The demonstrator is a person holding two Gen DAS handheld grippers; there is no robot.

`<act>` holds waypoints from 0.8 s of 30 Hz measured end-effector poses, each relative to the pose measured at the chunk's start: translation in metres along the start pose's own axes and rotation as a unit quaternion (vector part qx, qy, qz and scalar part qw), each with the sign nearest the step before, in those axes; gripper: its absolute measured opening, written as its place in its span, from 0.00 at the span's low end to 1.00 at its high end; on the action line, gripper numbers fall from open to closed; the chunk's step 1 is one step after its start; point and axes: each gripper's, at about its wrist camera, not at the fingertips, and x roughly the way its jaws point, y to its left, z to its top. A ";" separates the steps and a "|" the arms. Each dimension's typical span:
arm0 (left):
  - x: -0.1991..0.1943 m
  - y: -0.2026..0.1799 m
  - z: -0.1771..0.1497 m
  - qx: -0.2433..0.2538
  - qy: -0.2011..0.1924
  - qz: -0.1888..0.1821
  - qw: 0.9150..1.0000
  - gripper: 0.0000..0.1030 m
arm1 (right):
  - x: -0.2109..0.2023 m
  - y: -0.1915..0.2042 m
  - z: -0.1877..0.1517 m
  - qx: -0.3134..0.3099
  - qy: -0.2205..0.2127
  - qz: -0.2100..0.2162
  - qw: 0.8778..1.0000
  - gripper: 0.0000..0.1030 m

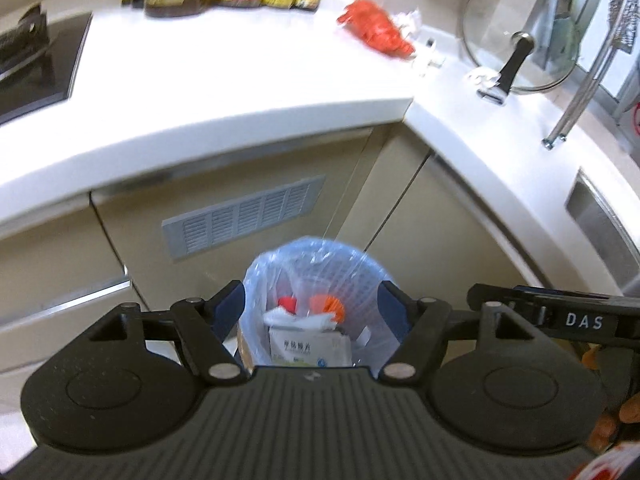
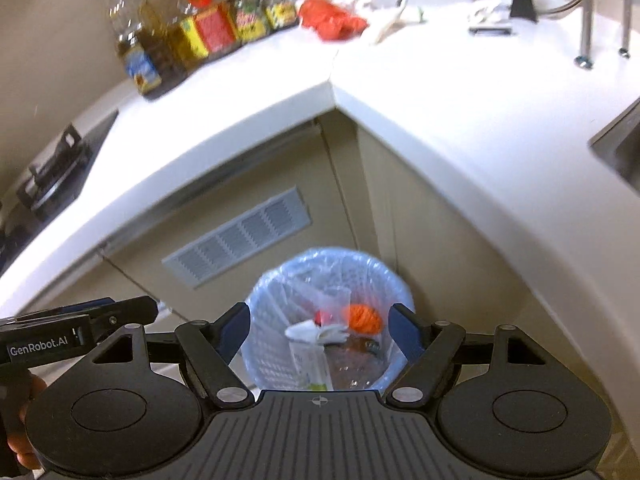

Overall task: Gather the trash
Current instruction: 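Move both grippers up toward the counter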

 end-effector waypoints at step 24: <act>0.030 -0.072 0.102 0.054 -0.066 -0.025 0.996 0.69 | -0.022 -0.069 0.104 0.003 -0.107 -0.041 0.993 0.82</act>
